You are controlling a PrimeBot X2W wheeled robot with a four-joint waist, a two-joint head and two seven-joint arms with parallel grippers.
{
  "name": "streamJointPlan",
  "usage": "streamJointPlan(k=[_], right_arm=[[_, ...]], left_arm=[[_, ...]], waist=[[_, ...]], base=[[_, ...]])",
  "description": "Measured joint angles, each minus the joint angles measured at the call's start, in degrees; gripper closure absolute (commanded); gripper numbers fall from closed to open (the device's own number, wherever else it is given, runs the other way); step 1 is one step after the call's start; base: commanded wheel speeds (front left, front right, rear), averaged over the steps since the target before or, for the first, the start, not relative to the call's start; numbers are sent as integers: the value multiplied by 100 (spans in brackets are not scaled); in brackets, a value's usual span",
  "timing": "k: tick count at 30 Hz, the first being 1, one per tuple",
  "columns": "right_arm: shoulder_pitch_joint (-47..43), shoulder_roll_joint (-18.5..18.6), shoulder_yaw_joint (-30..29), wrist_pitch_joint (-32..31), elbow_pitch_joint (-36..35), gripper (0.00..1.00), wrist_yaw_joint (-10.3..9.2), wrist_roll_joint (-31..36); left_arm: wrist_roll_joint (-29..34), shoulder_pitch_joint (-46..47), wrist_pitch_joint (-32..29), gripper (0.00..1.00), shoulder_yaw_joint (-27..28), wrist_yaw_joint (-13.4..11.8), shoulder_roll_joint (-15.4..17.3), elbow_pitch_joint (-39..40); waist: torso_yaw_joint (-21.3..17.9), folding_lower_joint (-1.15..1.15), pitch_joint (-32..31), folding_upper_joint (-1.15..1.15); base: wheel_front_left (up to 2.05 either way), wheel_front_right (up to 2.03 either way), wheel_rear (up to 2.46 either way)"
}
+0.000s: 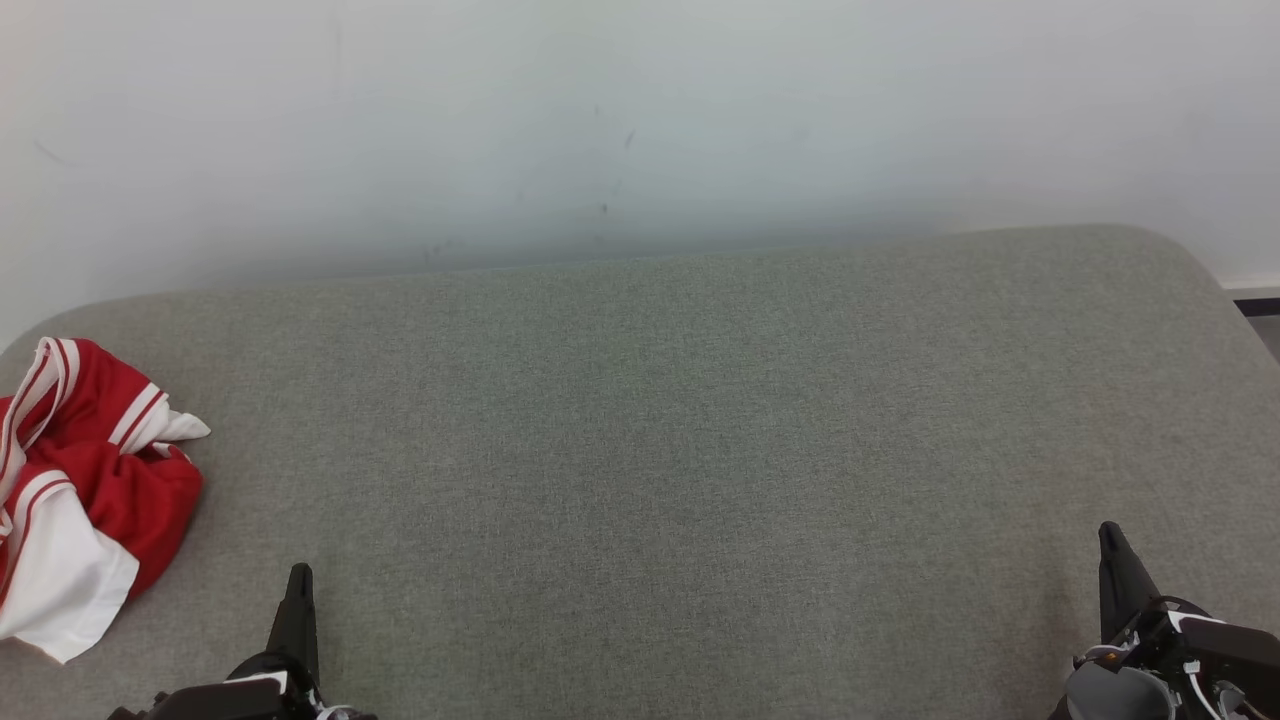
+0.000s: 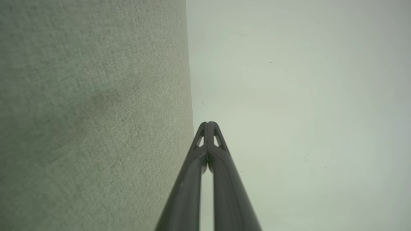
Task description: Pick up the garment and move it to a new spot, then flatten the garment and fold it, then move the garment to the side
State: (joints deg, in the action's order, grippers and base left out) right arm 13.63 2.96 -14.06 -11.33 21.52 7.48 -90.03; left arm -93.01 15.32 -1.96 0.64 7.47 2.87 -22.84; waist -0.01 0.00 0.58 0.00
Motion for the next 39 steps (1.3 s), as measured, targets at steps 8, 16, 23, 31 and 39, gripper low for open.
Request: streamJointPlan(k=[8, 16, 23, 31, 39], right_arm=[[0, 0, 4, 0, 0, 100, 0, 0], [0, 0, 0, 0, 0, 100, 0, 0], [-4, -2, 3, 1, 9, 0, 0, 0], [-389, -71, 35, 54, 307, 0, -1, -2], [-505, -71, 270, 219, 176, 0, -1, -73]], left_arm=[[0, 0, 0, 100, 0, -1, 0, 0], [0, 0, 0, 100, 0, 0, 0, 0], [0, -3, 0, 0, -1, -1, -1, -8], [0, -358, 2, 0, -23, -8, -40, -255], [1, -494, 110, 0, -125, -8, -41, -5]], waist=[[0, 0, 0, 0], [0, 0, 0, 0], [0, 0, 0, 0], [-1, 0, -6, 0], [-7, 0, -64, 0]], base=[[0, 0, 0], [0, 0, 0], [0, 0, 0], [0, 0, 0], [0, 0, 0]])
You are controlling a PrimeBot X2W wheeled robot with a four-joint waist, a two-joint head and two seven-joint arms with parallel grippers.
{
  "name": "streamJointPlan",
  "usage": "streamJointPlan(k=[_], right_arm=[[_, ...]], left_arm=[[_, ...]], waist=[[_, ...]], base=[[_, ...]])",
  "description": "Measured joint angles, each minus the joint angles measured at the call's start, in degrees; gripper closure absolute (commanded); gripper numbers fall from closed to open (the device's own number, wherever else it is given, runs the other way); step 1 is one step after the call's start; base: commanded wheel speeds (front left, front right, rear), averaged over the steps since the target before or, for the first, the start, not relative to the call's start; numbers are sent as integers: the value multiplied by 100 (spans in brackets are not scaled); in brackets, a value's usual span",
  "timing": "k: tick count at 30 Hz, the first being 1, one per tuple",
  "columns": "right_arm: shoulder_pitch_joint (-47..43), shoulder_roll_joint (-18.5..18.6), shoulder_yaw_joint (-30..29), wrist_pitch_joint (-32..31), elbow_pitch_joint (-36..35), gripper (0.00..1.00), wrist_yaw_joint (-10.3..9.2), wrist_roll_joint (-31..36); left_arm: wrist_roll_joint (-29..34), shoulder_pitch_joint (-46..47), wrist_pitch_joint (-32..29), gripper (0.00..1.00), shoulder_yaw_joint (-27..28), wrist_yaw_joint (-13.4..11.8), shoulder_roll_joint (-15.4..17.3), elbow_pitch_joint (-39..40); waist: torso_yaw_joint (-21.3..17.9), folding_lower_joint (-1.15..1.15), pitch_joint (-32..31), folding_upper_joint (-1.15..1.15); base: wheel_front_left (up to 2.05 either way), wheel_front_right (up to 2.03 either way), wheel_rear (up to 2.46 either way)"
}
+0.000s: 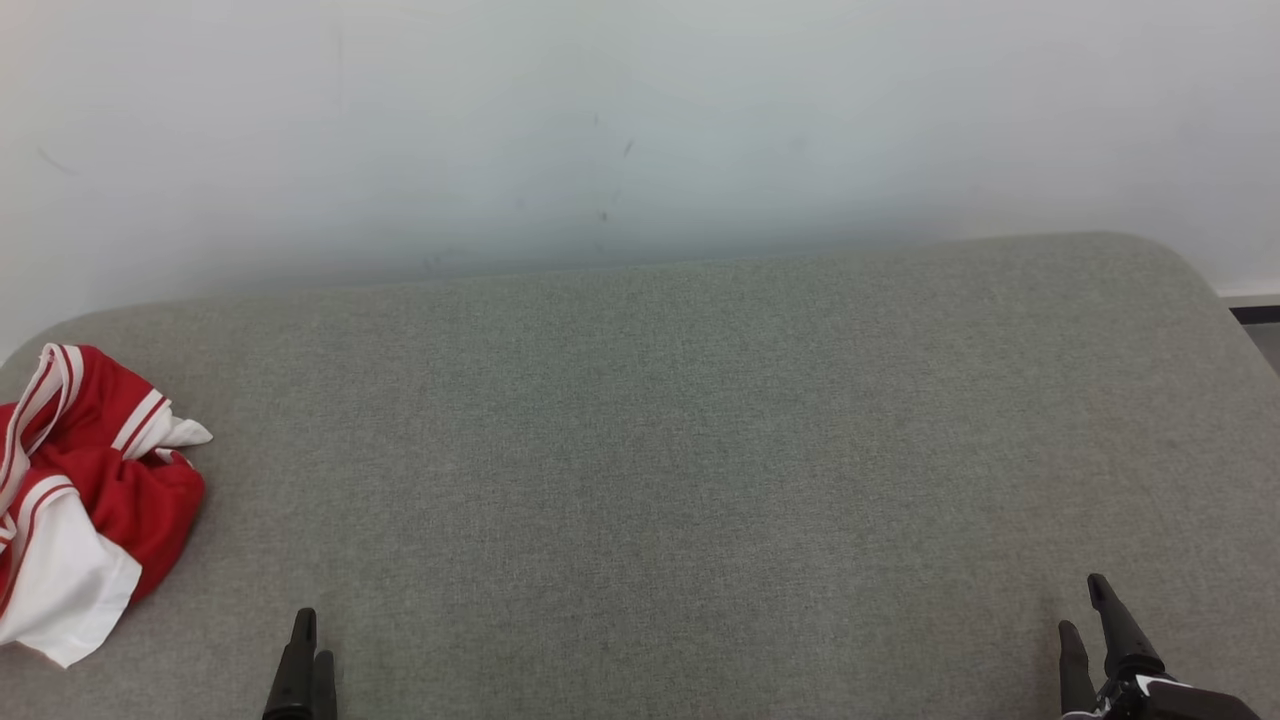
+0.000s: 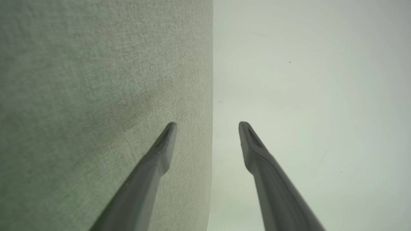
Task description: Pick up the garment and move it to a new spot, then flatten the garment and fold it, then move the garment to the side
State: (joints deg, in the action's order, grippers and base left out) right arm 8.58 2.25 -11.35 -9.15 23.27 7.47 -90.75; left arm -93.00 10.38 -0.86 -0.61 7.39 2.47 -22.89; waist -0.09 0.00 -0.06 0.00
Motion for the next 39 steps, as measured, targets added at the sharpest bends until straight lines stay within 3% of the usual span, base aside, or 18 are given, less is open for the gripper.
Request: streamJointPlan(k=[13, 28, 39], right_arm=[[-125, 132, 581, 523, -172, 0, 0, 646], [-211, 110, 1007, 924, -388, 0, 0, 2895], [-286, 181, 1524, 1178, -709, 0, 0, 4309]], left_arm=[[850, -138, 348, 0, -252, 0, 74, 199], [2944, -335, 604, 0, 9, 0, 16, 735], [4208, -470, 762, 0, -124, -202, 15, 1112]], waist=[[-9, 0, -102, 0], [-32, 0, -186, 0], [-36, 0, -261, 0]], base=[[0, 0, 0], [0, 0, 0], [0, 0, 0]])
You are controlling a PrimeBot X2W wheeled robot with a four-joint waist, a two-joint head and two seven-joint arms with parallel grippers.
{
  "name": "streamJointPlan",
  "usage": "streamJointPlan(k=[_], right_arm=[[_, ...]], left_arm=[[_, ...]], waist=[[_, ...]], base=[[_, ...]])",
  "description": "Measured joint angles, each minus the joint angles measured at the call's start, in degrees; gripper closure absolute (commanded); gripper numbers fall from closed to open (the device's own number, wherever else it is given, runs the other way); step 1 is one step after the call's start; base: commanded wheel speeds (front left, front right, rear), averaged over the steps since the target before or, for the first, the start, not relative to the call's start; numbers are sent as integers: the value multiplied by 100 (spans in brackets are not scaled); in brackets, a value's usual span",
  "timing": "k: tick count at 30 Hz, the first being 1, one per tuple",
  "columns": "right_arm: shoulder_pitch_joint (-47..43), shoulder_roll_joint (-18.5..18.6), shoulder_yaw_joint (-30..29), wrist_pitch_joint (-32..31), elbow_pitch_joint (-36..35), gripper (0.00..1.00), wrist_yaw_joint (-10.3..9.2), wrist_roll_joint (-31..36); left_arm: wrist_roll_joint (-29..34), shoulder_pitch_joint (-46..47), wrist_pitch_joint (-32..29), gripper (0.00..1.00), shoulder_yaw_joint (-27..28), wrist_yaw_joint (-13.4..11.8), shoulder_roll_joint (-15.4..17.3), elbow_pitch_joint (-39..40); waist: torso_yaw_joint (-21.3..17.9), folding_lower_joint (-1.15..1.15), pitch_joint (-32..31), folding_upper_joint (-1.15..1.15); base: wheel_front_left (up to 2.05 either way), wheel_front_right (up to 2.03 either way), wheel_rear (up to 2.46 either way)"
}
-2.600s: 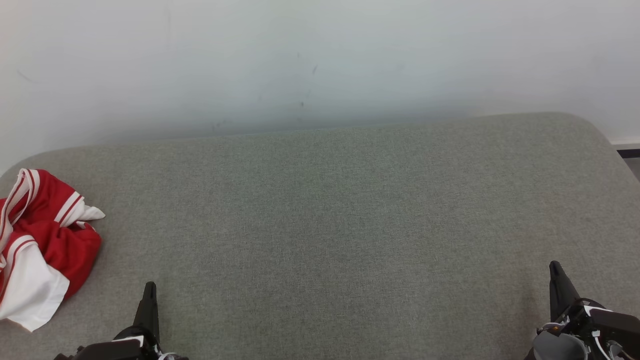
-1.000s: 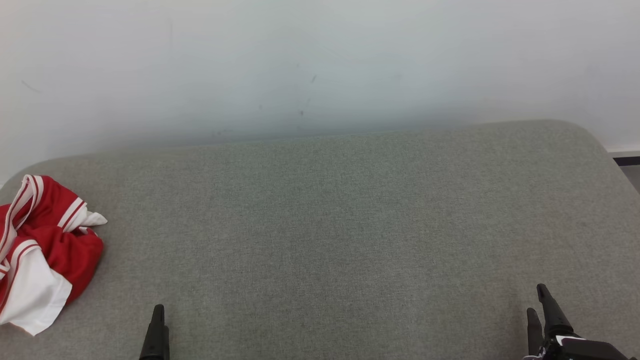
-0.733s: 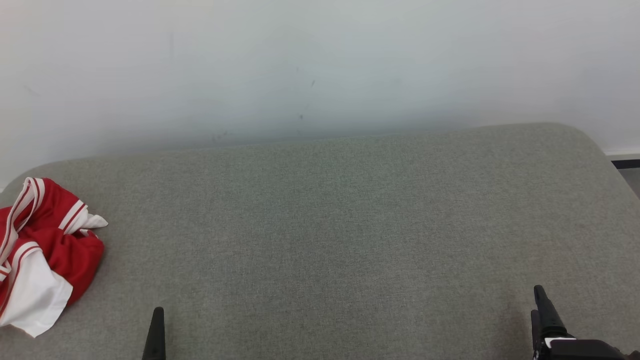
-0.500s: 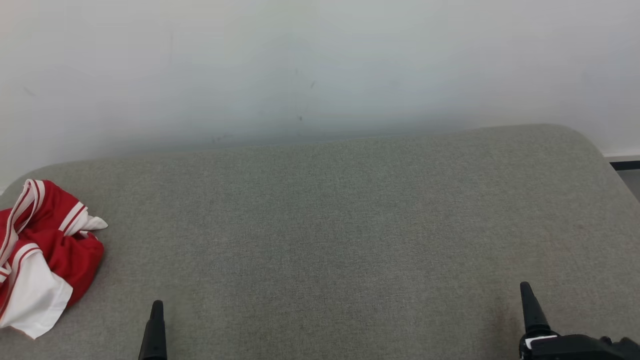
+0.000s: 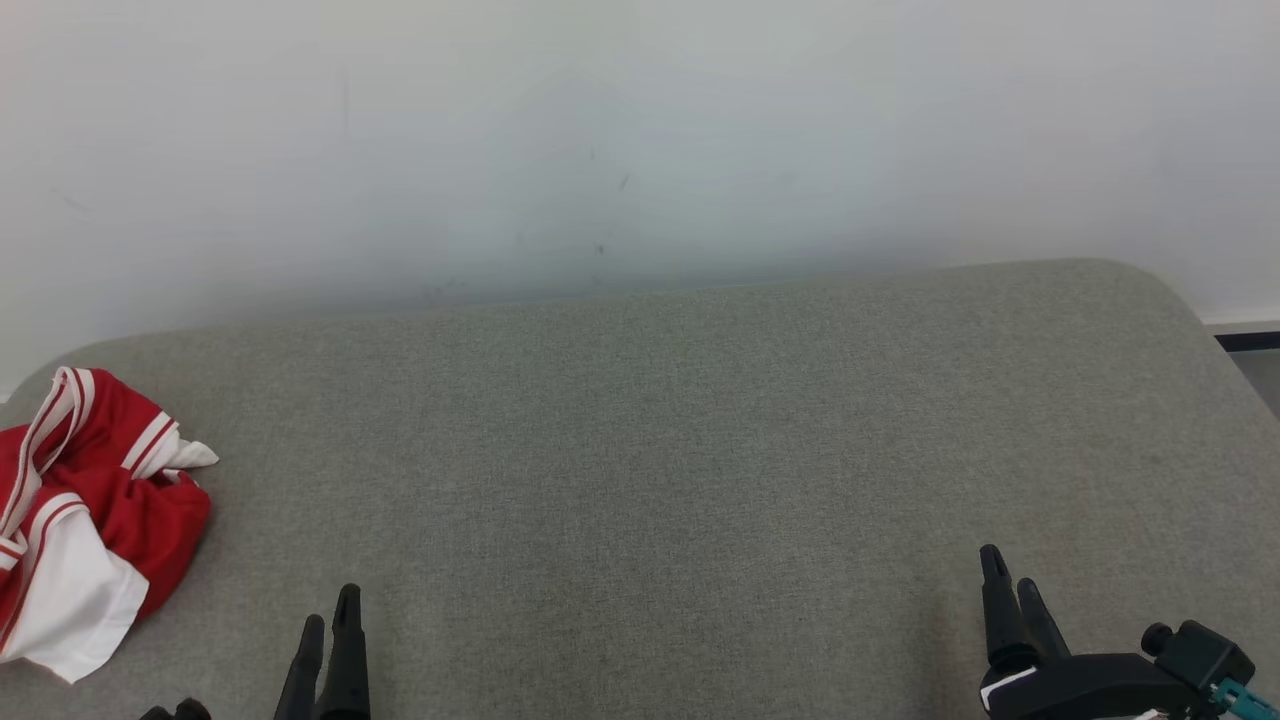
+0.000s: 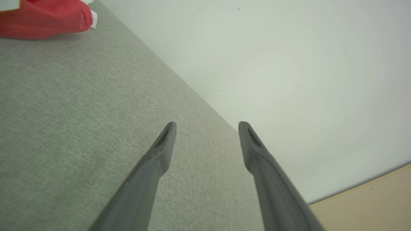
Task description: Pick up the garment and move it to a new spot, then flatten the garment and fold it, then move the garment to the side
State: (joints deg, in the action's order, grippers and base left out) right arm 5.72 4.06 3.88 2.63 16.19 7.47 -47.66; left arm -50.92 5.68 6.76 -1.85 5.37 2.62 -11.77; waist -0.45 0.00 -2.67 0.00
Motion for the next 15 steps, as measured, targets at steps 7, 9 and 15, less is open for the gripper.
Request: streamJointPlan(k=[7, 9, 15], right_arm=[[-48, 22, 290, 145, -162, 0, 0, 566], [-49, 34, 365, 192, -207, 0, 0, 698], [-65, 103, 569, 302, -365, 0, 0, 1131]], left_arm=[[483, -106, 94, 0, -75, -93, 1, 143], [611, -107, 140, 0, -88, -101, 1, 188], [1101, -191, 204, 0, -136, -179, 2, 313]], waist=[[-14, 0, -45, 0], [-17, 0, -53, 0], [-19, -1, -84, 0]], base=[[0, 0, 0], [0, 0, 0], [0, 0, 0]])
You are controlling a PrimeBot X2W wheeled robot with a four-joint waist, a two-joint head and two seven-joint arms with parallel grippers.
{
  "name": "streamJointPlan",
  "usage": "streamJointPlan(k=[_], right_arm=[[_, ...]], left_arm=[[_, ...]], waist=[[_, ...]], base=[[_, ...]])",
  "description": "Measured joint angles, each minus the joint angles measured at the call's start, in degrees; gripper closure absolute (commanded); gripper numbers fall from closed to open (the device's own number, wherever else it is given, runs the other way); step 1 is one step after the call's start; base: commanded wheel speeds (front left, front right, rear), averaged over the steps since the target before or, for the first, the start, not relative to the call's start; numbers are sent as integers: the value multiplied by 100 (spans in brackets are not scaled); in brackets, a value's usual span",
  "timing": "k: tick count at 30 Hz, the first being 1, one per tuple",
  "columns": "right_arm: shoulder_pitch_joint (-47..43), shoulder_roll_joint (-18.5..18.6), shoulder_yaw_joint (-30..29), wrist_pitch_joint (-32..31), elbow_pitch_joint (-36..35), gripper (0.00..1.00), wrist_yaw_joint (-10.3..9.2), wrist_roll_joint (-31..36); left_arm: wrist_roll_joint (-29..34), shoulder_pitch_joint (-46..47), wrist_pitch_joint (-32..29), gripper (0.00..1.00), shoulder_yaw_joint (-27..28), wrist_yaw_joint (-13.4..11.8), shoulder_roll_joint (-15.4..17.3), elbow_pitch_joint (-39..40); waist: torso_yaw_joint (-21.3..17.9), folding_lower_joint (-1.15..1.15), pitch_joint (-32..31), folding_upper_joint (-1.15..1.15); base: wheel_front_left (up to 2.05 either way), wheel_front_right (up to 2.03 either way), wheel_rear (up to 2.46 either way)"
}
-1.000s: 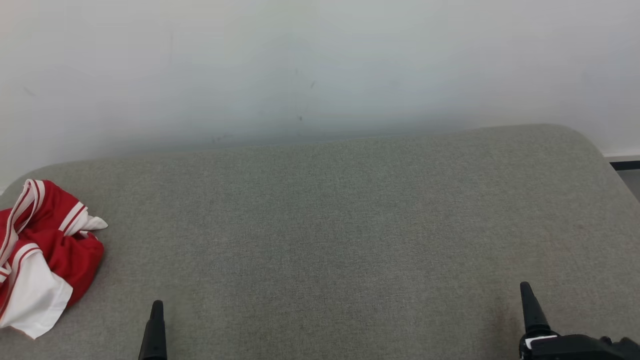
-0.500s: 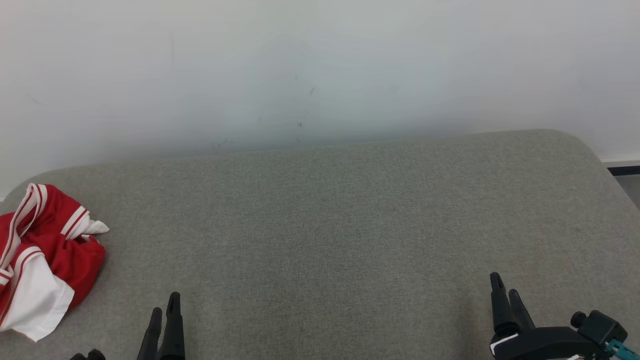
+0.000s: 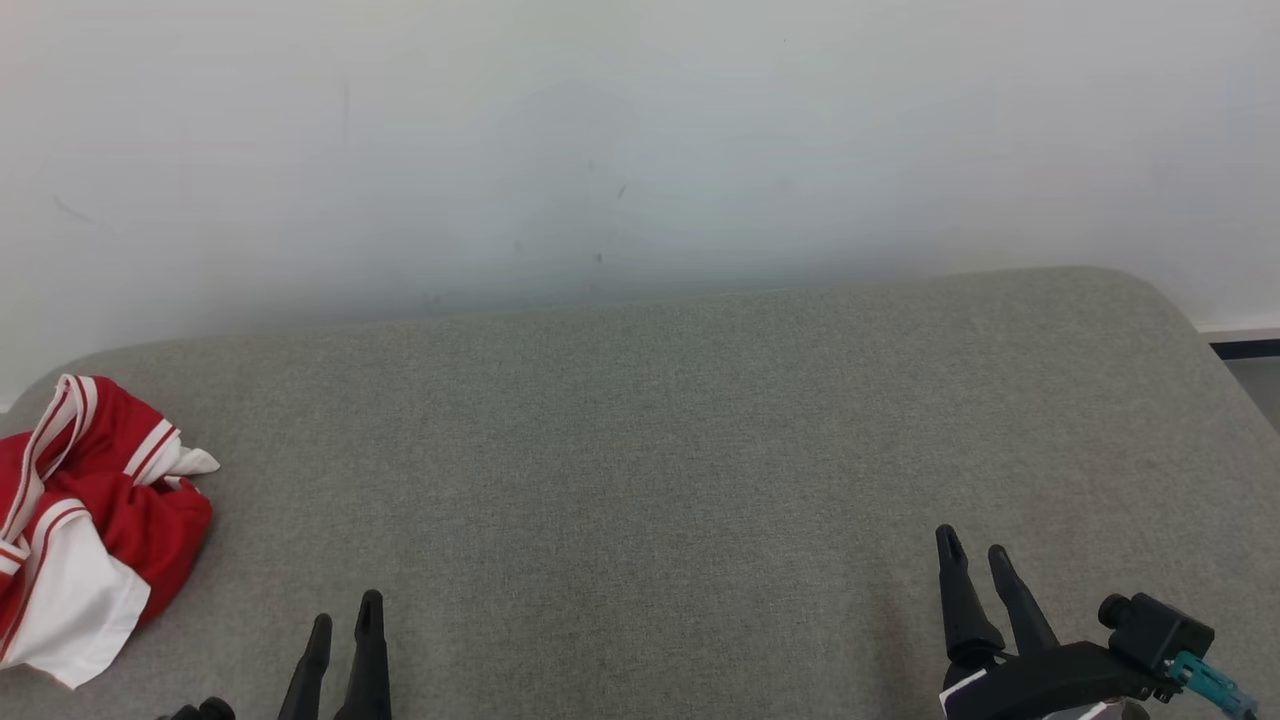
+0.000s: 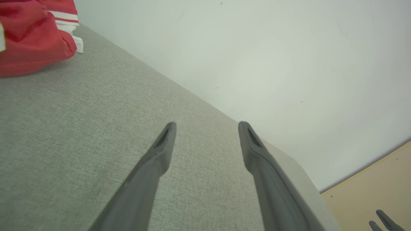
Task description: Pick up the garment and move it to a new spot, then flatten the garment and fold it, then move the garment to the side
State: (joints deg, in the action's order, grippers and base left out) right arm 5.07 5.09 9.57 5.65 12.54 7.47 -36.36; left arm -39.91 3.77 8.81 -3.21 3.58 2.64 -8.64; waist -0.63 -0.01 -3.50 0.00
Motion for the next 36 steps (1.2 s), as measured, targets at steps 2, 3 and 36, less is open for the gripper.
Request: streamJointPlan(k=[2, 3, 36], right_arm=[[-9, 2, 46, 44, -62, 0, 0, 135], [-18, 3, 67, 54, -82, 0, 0, 199], [-356, -54, 443, 598, -453, 0, 0, 1895]], left_arm=[[134, -19, 35, 0, -13, -37, 1, 55], [210, -20, 42, 0, -20, -68, 1, 93], [2274, -322, 387, 0, -186, -334, 10, 687]], waist=[[1, 0, -11, 0], [2, 0, -17, 0], [-5, 1, -242, 0]], base=[[0, 0, 0], [0, 0, 0], [0, 0, 0]])
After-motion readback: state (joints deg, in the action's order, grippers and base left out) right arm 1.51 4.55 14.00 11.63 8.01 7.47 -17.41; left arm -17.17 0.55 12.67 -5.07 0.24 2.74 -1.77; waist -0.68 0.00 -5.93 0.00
